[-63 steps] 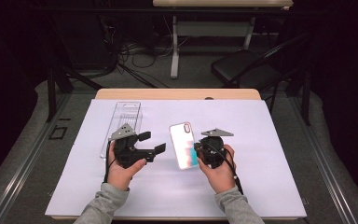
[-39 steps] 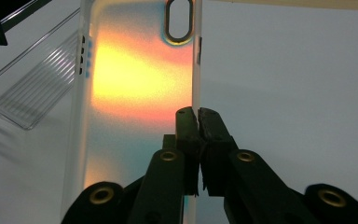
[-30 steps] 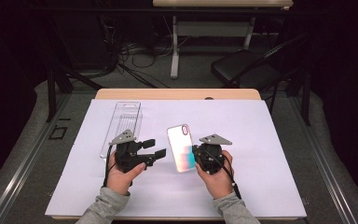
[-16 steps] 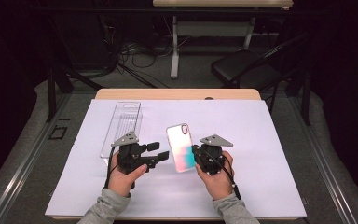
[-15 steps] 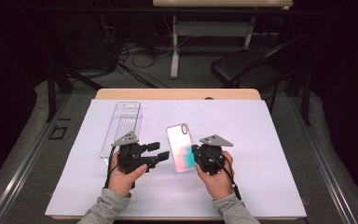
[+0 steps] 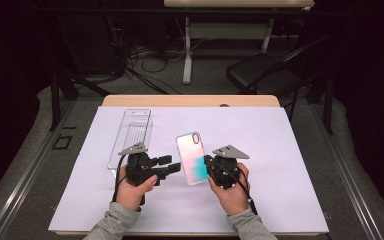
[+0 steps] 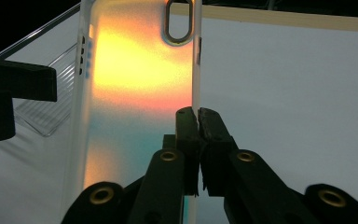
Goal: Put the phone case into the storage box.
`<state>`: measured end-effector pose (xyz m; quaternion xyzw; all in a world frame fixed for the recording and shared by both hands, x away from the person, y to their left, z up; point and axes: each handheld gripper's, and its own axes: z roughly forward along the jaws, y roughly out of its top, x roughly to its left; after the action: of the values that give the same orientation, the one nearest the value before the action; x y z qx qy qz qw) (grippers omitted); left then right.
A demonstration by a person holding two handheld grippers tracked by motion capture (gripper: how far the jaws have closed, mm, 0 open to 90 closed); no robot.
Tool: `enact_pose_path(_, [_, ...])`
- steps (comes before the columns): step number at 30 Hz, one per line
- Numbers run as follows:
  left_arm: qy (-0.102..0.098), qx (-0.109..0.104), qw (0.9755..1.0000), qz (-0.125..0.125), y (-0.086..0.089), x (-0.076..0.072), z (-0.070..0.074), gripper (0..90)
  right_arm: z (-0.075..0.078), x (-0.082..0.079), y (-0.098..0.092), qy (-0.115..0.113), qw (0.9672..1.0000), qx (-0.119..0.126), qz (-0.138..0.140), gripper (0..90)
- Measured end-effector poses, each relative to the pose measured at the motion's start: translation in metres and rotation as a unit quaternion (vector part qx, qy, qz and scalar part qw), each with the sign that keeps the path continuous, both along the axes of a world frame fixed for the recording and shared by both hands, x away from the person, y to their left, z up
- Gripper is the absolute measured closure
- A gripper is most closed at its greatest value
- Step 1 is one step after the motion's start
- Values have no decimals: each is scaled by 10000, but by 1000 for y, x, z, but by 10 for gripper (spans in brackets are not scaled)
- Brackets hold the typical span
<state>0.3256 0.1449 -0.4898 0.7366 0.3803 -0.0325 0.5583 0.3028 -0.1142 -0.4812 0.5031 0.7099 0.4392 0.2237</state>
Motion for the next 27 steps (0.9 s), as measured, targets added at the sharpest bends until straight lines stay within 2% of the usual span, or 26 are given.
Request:
enact_pose_path(2, [103, -91, 9999, -7, 1, 0, -1, 447, 0, -1, 0, 0, 10000, -7, 4, 875])
enact_pose_path(7, [189, -247, 9995, -20, 3, 0, -1, 512, 2, -2, 1, -118, 9999, 5, 11, 875])
enact_pose_path(27, [308, -315, 9990, -27, 4, 1, -2, 539, 2, -10, 10, -257, 9995, -28, 163, 875])
